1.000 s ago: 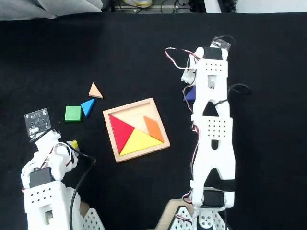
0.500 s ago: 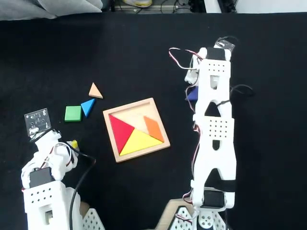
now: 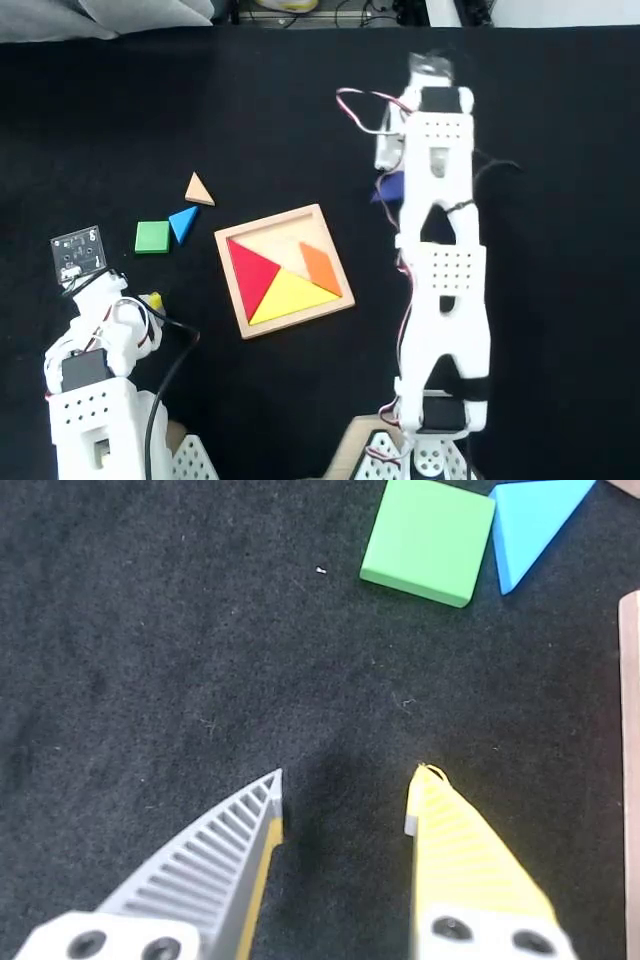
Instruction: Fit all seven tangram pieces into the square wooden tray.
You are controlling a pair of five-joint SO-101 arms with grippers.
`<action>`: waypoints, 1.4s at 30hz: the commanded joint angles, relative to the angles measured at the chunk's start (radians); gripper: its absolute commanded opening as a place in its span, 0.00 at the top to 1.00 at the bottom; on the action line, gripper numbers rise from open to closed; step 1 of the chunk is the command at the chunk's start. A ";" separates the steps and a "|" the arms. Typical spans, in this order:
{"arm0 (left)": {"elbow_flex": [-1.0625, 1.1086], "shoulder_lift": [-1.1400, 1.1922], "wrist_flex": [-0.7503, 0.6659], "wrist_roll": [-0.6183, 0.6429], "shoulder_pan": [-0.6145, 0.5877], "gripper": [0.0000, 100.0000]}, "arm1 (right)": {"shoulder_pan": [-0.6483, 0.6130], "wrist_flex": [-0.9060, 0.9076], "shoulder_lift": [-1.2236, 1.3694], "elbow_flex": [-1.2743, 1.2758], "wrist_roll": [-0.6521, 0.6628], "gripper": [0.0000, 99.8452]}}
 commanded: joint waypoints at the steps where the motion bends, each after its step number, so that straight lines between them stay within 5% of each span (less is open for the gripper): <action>1: -0.008 -0.008 -0.017 -0.005 0.013 0.79 | -0.072 0.032 -0.297 0.196 0.222 0.91; 11: -0.008 -0.008 -0.017 -0.005 0.013 0.79 | -0.255 0.018 -0.708 0.685 0.643 0.91; 24: -0.008 -0.008 -0.017 -0.006 0.013 0.79 | -0.454 -0.087 -0.624 0.806 0.775 0.91; 31: -0.008 -0.008 -0.015 -0.006 0.013 0.79 | -0.285 0.034 -0.710 0.673 0.749 0.91; 42: -0.008 -0.008 -0.015 -0.006 0.013 0.79 | -0.092 -0.106 -1.122 1.239 0.833 0.91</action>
